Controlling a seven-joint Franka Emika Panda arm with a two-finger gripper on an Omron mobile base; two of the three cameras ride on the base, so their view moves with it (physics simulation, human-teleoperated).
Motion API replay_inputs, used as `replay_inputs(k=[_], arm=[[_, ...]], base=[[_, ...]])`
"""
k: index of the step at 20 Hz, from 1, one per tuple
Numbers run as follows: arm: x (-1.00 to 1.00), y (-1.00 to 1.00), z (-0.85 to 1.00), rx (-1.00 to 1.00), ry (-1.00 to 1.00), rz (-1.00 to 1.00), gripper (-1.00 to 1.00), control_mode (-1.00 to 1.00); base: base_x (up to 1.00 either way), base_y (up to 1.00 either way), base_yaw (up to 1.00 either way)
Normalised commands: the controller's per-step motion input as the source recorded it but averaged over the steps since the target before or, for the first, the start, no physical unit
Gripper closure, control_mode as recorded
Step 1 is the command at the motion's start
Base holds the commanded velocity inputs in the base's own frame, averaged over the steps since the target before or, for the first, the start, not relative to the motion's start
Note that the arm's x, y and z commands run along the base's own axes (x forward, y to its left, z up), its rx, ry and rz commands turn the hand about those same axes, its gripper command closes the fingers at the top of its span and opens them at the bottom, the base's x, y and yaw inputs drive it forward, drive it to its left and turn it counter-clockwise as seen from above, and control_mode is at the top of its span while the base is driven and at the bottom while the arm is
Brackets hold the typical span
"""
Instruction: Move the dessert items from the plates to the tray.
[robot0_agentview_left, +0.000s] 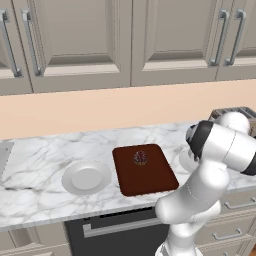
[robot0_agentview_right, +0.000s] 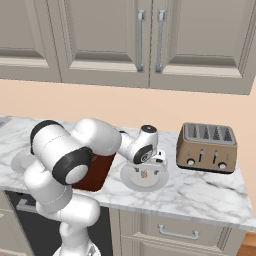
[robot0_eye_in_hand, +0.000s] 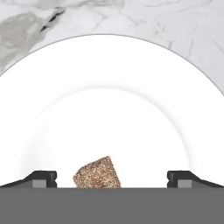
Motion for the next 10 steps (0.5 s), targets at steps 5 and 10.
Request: replay_inputs(k=[5,10], arm=[[0.00,0.00,-0.13,0.00,0.00,0.00,-1.00,-1.00],[0.00,0.00,-0.19,0.02,0.00,0.00,-1.00,-1.00]], base=[[0.00,0.00,0.00],[0.00,0.00,0.00]])
